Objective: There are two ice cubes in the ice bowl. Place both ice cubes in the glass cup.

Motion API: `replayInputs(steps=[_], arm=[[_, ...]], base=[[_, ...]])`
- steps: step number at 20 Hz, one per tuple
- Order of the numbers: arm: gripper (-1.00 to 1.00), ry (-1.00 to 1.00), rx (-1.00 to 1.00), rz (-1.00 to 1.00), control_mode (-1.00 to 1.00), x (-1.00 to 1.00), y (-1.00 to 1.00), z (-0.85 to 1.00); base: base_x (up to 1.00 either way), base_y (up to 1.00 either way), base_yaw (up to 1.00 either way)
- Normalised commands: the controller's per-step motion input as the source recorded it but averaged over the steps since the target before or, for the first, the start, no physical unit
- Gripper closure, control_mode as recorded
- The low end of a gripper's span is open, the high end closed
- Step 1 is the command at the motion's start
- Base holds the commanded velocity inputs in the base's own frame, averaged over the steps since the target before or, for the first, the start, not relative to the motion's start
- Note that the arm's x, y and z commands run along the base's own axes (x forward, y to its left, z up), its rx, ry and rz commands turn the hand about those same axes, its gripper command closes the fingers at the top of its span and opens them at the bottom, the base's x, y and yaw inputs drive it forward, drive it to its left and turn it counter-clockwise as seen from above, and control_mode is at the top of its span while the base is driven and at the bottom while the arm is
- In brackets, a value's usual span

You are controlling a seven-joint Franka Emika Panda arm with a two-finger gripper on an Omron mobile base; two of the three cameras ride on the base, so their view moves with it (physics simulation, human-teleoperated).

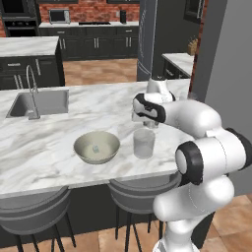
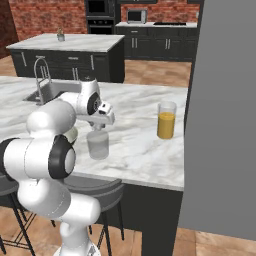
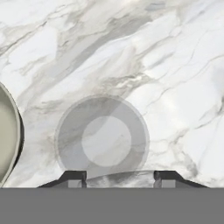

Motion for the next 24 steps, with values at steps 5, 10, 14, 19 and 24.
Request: replayInputs(steps=[5,10,14,19,24], arm=[[1.00,0.00,0.00,0.00,-1.00,0.09,0.00,-0.01],[1.00,0.00,0.00,0.00,-1.00,0.14,0.10,-0.02],[1.00,0.00,0.00,0.00,-1.00,0.01,0.14,-0.08],[1.00,0.01,0.00,0.00,-1.00,0.00,0.02,-0.29],[1.00,0.01,0.00,0.00,-1.00,0.00,0.00,-0.29]], base=[[0.00,0.00,0.00],[0.00,0.00,0.00],[0.00,0.00,0.00],[0.00,0.00,0.00],[0.00,0.00,0.00]])
